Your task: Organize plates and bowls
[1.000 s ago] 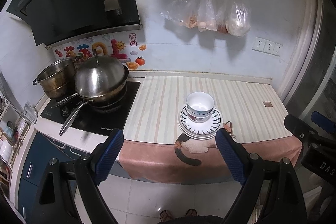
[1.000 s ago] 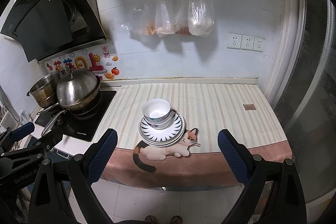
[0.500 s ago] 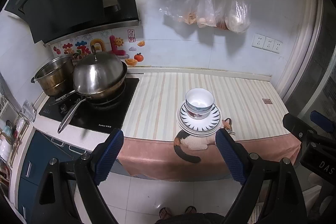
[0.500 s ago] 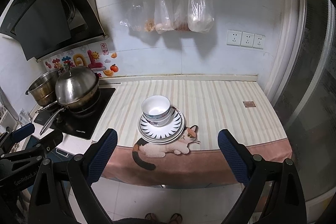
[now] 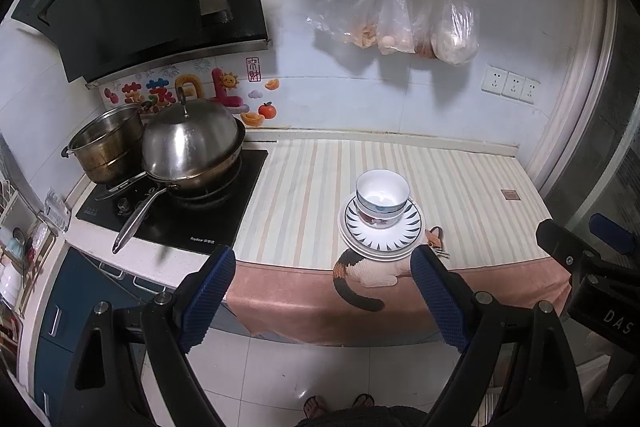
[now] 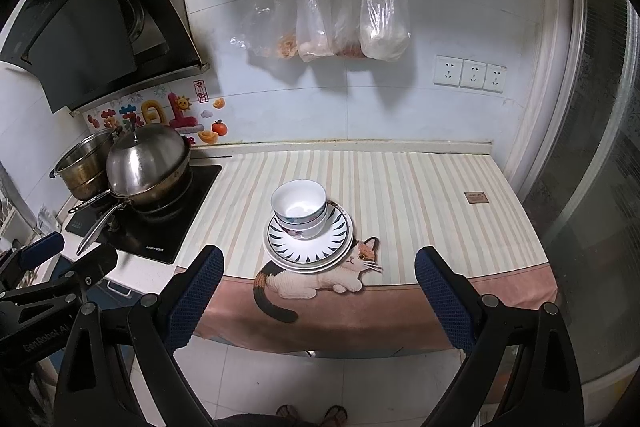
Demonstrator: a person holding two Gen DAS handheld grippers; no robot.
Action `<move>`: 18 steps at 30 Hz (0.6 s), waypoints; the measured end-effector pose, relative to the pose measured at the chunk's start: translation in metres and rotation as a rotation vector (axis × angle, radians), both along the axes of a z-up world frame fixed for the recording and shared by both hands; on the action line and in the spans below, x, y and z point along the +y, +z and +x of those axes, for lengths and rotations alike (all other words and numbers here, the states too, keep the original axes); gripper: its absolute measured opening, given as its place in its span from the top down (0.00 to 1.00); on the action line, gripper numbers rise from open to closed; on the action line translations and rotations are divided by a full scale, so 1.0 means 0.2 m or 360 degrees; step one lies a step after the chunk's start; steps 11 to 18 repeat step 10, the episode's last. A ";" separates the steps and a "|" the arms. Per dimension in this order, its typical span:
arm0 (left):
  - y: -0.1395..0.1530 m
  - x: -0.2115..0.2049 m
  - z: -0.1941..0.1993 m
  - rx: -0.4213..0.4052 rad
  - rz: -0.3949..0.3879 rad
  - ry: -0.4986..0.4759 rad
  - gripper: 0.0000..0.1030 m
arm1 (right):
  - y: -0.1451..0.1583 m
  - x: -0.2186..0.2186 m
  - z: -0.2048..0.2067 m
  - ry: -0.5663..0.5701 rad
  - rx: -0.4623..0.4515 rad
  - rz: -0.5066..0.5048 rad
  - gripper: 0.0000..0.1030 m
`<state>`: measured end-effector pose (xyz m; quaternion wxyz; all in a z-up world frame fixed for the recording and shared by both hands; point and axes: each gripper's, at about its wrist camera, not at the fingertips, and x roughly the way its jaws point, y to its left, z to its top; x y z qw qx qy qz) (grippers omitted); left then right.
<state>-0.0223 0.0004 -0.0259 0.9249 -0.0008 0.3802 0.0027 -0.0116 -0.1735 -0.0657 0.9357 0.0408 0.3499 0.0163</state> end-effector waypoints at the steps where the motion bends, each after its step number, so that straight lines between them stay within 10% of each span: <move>1: 0.00 0.00 0.00 0.0001 -0.0001 0.0001 0.13 | 0.00 0.00 0.00 -0.0001 0.0001 0.0003 0.04; 18: 0.00 0.01 0.00 0.0001 -0.0002 0.0005 0.13 | 0.00 0.00 0.00 0.0004 0.0004 0.0005 0.04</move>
